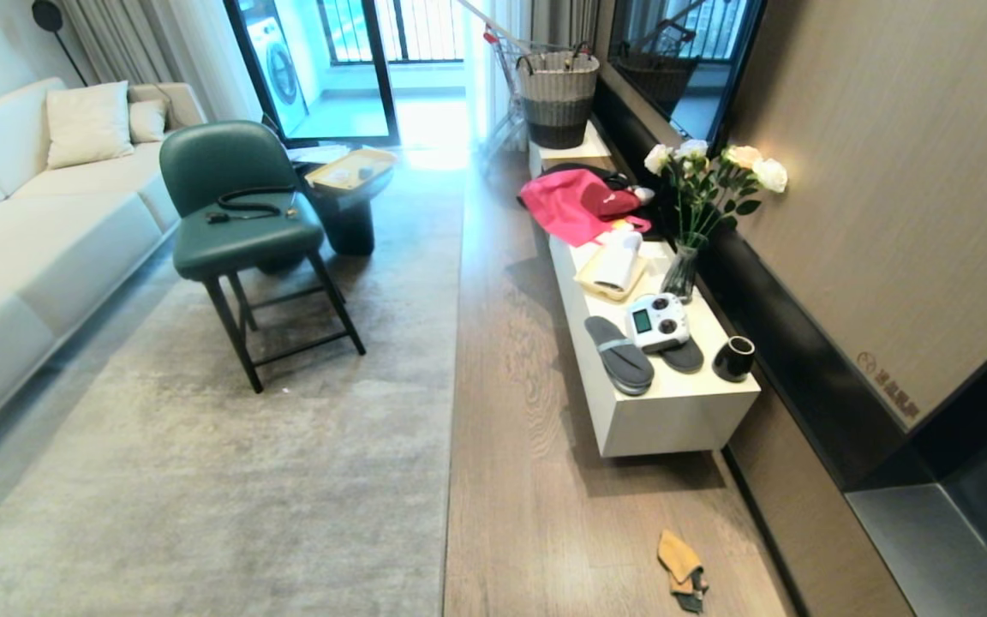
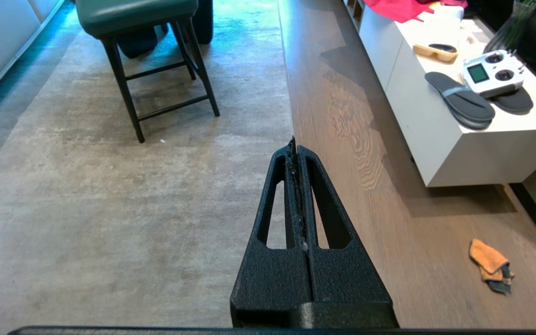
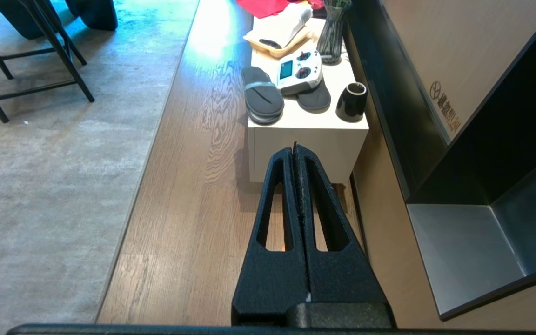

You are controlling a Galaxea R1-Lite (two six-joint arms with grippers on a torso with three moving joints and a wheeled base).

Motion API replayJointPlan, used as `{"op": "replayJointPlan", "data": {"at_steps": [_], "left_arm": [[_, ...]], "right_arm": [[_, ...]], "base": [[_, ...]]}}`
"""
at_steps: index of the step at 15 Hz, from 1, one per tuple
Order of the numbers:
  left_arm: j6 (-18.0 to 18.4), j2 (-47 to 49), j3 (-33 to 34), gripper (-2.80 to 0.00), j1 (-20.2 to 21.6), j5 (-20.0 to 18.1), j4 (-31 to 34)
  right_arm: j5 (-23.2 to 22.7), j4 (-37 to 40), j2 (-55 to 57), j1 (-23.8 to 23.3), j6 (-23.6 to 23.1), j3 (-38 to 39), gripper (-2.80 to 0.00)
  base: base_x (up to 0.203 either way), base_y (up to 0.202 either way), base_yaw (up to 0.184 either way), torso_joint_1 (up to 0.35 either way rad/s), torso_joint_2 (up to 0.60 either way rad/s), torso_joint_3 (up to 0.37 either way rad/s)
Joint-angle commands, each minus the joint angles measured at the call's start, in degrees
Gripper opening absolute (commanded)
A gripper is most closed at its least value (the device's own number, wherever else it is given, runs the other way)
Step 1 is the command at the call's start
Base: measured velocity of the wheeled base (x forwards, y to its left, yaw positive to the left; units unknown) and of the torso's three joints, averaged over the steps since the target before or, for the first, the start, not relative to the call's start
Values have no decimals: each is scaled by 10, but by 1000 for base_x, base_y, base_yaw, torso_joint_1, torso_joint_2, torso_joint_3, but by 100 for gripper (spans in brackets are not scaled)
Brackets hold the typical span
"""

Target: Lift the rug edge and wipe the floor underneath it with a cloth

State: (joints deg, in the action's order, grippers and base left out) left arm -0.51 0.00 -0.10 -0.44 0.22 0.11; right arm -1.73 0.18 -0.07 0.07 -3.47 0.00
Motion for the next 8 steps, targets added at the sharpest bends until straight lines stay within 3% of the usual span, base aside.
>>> {"op": "replayJointPlan", "data": {"at_steps": [1,8], "left_arm": [[0,0,0,-280,0,0,0],[0,0,0,-280,0,0,0]], "right_arm": [[0,0,1,0,0,0,-280],[0,-1,1,0,0,0,-280]], "base": [[0,0,0,156,-371,-222],[0,0,0,148,-341,-198]]}}
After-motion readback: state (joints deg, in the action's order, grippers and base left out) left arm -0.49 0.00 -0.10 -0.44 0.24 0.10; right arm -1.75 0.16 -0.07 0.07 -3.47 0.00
